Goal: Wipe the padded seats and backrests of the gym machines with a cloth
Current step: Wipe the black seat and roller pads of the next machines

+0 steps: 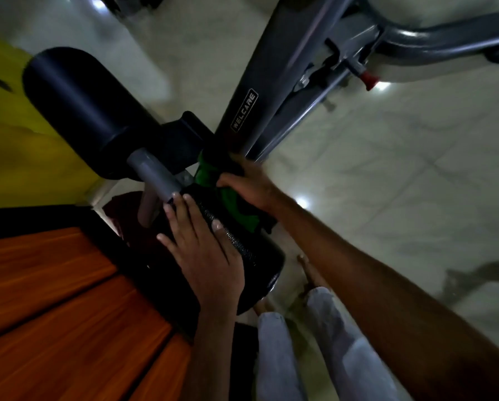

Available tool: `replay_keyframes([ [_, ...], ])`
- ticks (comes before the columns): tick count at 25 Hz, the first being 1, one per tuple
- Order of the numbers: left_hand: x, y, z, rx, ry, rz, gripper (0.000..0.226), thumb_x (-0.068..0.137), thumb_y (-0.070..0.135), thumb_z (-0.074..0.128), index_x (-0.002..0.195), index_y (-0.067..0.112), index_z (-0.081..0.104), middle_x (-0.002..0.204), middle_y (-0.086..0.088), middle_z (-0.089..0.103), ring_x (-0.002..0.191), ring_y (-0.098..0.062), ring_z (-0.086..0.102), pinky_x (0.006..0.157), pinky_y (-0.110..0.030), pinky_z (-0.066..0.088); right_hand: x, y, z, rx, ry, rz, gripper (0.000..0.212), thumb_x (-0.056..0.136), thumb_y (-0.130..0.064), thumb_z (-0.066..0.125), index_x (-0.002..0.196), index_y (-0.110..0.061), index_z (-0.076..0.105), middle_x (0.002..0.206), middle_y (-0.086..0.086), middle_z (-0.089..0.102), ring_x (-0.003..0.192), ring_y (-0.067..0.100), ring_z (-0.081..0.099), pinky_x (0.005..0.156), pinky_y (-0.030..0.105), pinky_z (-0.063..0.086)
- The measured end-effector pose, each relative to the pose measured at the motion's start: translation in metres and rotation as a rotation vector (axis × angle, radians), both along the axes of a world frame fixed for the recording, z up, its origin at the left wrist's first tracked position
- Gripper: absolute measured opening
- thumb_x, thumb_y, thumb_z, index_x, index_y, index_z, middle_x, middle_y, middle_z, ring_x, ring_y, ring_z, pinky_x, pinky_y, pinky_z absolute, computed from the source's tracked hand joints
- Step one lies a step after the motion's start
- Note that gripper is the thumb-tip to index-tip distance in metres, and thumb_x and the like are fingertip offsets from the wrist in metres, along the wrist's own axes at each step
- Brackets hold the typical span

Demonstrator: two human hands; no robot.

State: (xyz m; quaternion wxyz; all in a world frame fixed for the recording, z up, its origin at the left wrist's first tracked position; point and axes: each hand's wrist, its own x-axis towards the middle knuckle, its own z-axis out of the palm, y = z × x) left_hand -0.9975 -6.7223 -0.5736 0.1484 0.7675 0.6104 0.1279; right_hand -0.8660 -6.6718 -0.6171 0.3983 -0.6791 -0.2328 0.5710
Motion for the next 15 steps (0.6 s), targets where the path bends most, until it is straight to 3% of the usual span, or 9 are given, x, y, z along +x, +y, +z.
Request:
replay_keyframes([
  [4, -0.003, 0.0, -0.008, 0.012, 0.068, -0.009, 0.055, 0.099, 0.029, 0.025, 0.149, 0.006, 0.023, 0.158, -0.009, 0.019, 0.146, -0.023, 0.009, 0.116, -0.049, 0.002, 0.002, -0.031, 0.009, 0.07, -0.038, 0.081, 0.05, 0.08, -0.022, 0.067, 0.127, -0.012, 0.054, 0.117, 0.003, 0.055, 0.111, 0.017, 0.053, 0.094, 0.026, 0.04],
  [9, 0.0, 0.0, -0.004, 0.007, 0.036, -0.007, 0.056, 0.098, 0.028, 0.026, 0.148, 0.004, 0.025, 0.157, -0.01, 0.02, 0.146, -0.021, 0.008, 0.116, -0.051, 0.003, 0.007, -0.12, 0.013, 0.108, -0.119, 0.182, 0.058, 0.074, -0.032, 0.059, 0.126, -0.007, 0.054, 0.118, 0.008, 0.053, 0.11, 0.014, 0.053, 0.094, 0.028, 0.042],
  [12, -0.001, 0.001, -0.007, 0.013, 0.035, 0.008, 0.056, 0.098, 0.031, 0.024, 0.148, 0.006, 0.025, 0.157, -0.009, 0.02, 0.146, -0.018, 0.007, 0.116, -0.049, 0.003, 0.006, -0.076, 0.014, 0.133, -0.184, 0.168, 0.064, 0.073, -0.039, 0.055, 0.126, -0.004, 0.054, 0.117, 0.01, 0.053, 0.108, 0.017, 0.051, 0.089, 0.019, 0.035],
  [15, -0.001, 0.001, -0.008, 0.018, 0.042, 0.012, 0.055, 0.098, 0.03, 0.025, 0.148, 0.006, 0.025, 0.157, -0.009, 0.021, 0.146, -0.019, 0.008, 0.117, -0.048, 0.003, 0.0, -0.002, 0.013, 0.159, -0.196, 0.204, 0.054, 0.085, -0.024, 0.061, 0.133, -0.004, 0.048, 0.127, 0.016, 0.05, 0.119, 0.027, 0.049, 0.092, 0.021, 0.033],
])
